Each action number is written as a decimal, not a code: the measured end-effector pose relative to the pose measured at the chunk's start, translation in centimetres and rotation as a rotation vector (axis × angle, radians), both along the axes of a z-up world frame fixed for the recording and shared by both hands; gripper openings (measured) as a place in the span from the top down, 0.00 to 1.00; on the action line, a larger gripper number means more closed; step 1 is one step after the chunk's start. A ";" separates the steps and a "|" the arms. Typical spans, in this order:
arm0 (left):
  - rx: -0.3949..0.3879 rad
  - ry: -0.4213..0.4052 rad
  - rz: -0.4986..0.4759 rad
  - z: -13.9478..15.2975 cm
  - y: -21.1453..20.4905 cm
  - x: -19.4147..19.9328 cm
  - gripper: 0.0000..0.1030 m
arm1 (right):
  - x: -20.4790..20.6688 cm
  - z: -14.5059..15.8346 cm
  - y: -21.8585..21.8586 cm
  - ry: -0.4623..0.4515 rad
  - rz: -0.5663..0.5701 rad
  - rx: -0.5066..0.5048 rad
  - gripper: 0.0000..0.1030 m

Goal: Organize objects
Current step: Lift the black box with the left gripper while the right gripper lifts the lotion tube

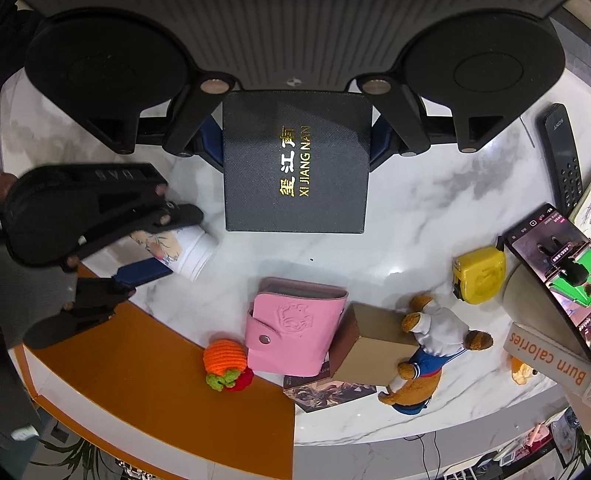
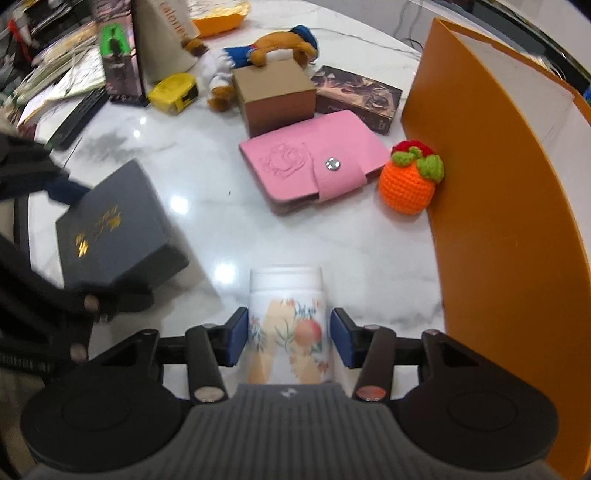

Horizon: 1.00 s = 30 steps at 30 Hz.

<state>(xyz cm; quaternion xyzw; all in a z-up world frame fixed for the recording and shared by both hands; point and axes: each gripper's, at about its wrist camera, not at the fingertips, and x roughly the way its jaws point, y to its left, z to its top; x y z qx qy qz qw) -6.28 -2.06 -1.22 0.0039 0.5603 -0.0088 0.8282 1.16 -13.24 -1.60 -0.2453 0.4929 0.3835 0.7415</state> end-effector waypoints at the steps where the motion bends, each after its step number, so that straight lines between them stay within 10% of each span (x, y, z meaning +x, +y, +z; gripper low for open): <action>1: 0.001 0.000 -0.001 0.0 0.0 0.0 0.15 | 0.2 0.0 0.1 0.007 -0.009 0.006 0.50; 10: 0.003 -0.006 0.008 0.4 0.5 0.0 0.15 | 0.2 1.1 0.5 0.010 -0.018 0.037 0.55; 30: 0.041 -0.139 -0.040 6.9 -1.6 3.9 0.15 | 4.1 14.8 -5.6 -0.138 -0.210 0.401 0.55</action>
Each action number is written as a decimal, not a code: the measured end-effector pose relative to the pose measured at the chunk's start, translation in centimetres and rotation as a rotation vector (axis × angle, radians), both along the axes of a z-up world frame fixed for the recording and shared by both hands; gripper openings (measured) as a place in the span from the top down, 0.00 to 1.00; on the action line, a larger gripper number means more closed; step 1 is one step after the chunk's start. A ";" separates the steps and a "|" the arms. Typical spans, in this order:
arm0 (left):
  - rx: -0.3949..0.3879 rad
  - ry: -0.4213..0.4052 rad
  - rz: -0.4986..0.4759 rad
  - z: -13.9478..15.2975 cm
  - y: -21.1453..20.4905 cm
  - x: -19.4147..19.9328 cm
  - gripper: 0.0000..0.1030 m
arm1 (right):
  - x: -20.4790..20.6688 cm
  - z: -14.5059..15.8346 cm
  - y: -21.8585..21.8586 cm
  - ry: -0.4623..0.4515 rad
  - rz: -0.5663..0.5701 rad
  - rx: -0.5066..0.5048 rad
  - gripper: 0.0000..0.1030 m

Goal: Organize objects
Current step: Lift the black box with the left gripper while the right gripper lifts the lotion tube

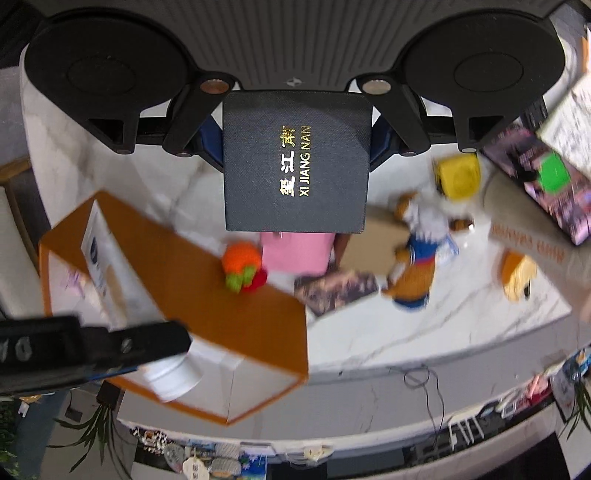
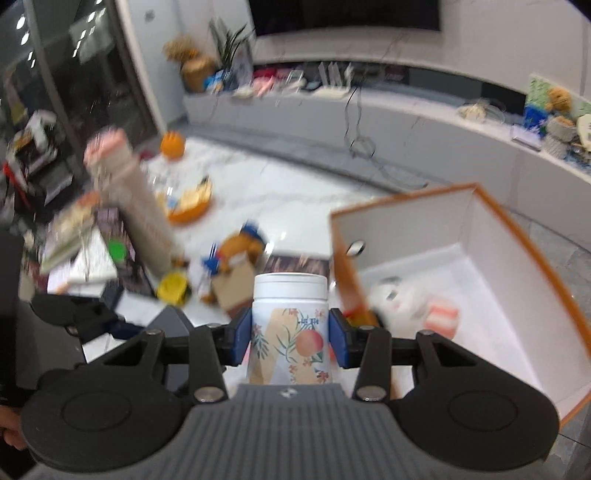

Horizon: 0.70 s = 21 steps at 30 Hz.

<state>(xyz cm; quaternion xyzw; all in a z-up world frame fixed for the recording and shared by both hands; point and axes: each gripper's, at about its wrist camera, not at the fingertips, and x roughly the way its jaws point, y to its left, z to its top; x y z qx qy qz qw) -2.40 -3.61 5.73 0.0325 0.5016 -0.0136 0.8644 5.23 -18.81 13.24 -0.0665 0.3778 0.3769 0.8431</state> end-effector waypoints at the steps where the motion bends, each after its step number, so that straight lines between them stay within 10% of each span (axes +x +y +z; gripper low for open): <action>1: 0.005 -0.013 -0.006 0.6 -0.2 0.5 0.15 | 0.4 0.7 -0.8 -0.009 -0.024 0.024 0.55; 21: 0.000 -0.151 -0.178 7.1 -8.5 10.8 0.15 | 5.2 1.2 -12.5 -0.108 -0.442 0.167 0.55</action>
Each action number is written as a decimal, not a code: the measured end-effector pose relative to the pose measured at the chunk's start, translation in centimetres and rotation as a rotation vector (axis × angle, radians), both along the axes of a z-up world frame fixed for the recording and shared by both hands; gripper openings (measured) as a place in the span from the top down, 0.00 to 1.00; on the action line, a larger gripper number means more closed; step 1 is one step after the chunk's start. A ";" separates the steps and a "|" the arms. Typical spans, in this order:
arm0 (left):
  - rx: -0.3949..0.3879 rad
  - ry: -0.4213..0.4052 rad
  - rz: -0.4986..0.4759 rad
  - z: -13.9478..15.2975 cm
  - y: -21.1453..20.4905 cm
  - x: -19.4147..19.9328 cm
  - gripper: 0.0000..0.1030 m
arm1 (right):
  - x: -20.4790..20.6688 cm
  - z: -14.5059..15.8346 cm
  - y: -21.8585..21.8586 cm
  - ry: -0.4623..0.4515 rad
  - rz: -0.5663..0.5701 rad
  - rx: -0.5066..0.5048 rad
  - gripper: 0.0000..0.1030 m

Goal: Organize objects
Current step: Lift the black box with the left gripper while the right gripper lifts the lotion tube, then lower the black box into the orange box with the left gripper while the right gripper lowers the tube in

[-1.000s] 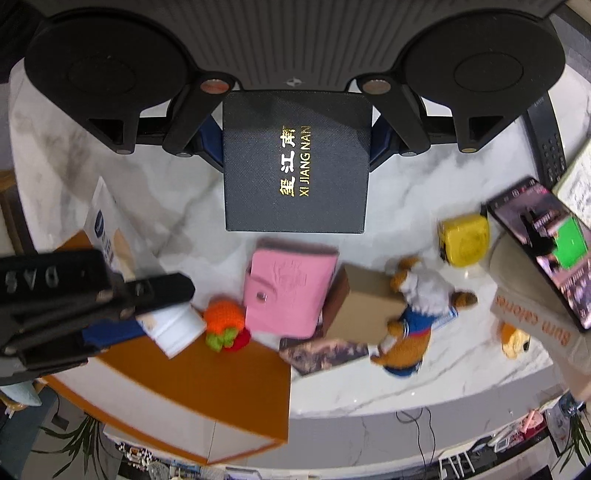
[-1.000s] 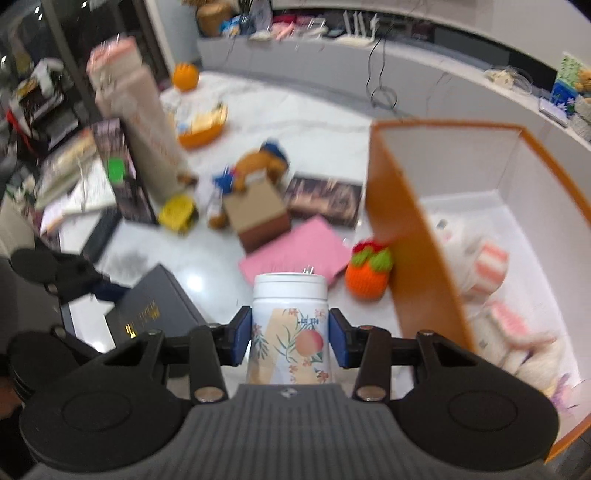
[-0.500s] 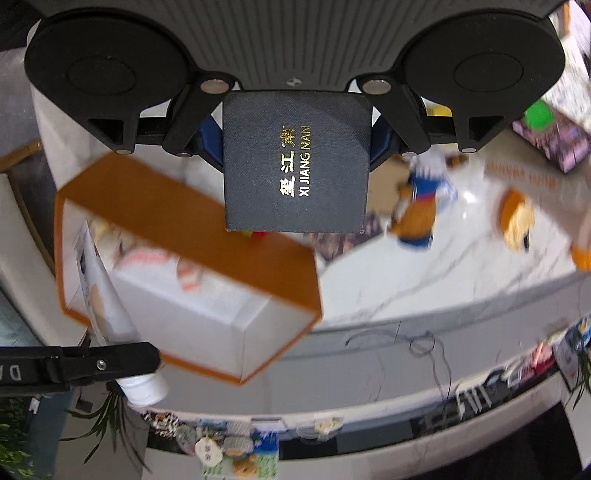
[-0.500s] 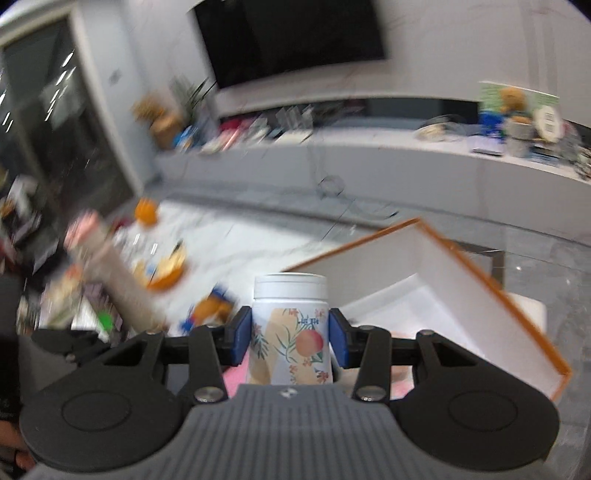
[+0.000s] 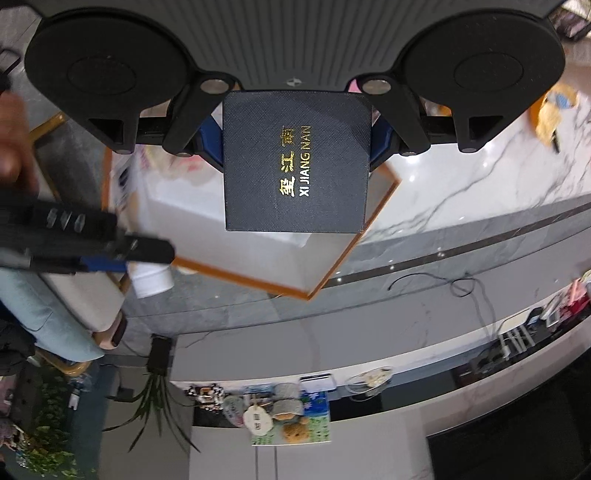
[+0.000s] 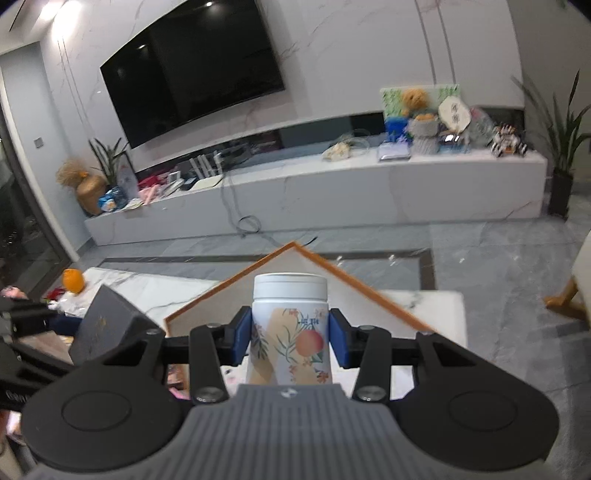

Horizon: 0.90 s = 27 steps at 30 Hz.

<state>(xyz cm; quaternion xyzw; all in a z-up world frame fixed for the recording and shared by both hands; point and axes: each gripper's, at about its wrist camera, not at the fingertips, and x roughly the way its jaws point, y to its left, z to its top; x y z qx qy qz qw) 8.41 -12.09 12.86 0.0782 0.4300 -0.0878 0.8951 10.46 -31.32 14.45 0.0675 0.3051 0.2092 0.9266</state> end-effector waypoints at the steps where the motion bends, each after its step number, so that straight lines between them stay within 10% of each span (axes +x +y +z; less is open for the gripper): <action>1: -0.002 -0.003 -0.010 -0.1 -0.5 0.7 0.15 | 0.0 -0.2 0.0 -0.026 -0.014 -0.015 0.55; 27: 0.185 0.173 0.067 -10.4 -3.4 13.6 0.15 | 5.7 -8.2 2.4 0.117 -0.119 -0.270 0.55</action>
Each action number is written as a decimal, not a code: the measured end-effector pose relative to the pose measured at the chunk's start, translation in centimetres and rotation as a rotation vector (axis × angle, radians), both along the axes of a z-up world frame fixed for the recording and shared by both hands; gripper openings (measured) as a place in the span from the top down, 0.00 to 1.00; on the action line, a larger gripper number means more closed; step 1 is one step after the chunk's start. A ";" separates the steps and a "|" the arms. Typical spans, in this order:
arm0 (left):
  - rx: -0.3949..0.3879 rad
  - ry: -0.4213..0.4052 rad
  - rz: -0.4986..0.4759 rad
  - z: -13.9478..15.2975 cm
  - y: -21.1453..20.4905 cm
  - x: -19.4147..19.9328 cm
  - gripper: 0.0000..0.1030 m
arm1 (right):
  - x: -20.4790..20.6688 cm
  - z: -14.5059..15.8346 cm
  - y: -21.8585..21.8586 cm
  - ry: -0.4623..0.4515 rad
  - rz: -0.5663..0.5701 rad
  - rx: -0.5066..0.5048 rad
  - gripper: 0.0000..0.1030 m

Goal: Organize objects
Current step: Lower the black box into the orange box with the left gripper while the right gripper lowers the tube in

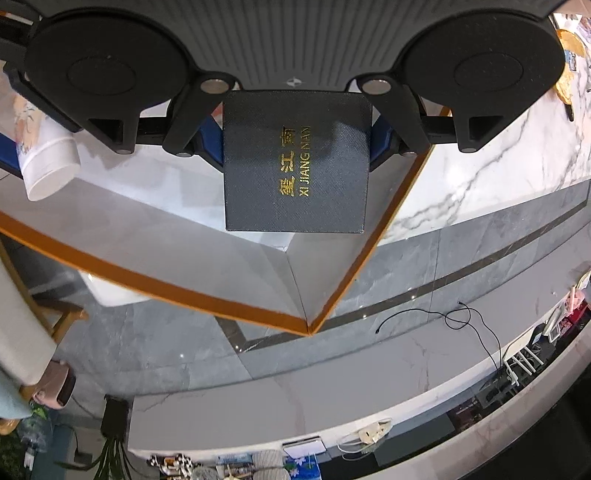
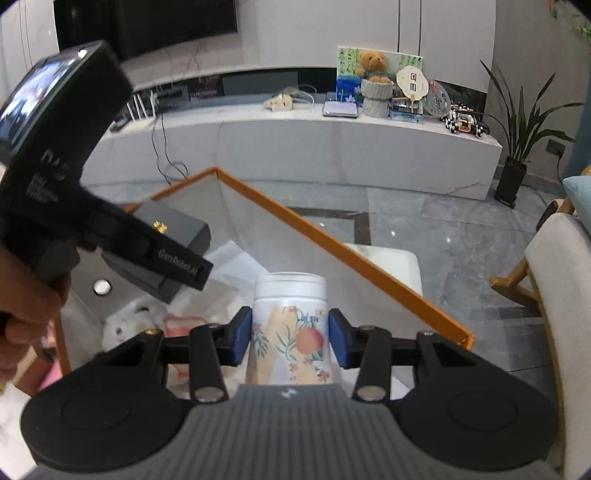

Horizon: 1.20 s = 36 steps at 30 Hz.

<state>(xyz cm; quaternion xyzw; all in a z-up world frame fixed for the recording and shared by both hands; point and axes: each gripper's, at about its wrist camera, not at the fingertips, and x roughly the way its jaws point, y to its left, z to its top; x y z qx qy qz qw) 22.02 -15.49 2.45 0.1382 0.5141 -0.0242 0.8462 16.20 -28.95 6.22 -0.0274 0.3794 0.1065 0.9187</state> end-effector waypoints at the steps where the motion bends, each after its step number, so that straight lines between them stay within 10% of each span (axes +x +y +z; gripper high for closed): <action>1: 0.006 0.006 -0.002 -0.2 -0.1 0.0 0.15 | 0.1 -0.3 0.1 0.007 -0.001 -0.019 0.55; 23: 0.029 0.034 0.007 -1.3 -1.0 0.3 0.12 | -0.3 -0.5 0.3 0.008 -0.049 -0.067 0.40; 36: -0.087 -0.016 0.034 0.0 0.0 0.5 0.10 | -0.4 -0.1 0.1 0.002 -0.048 -0.054 0.40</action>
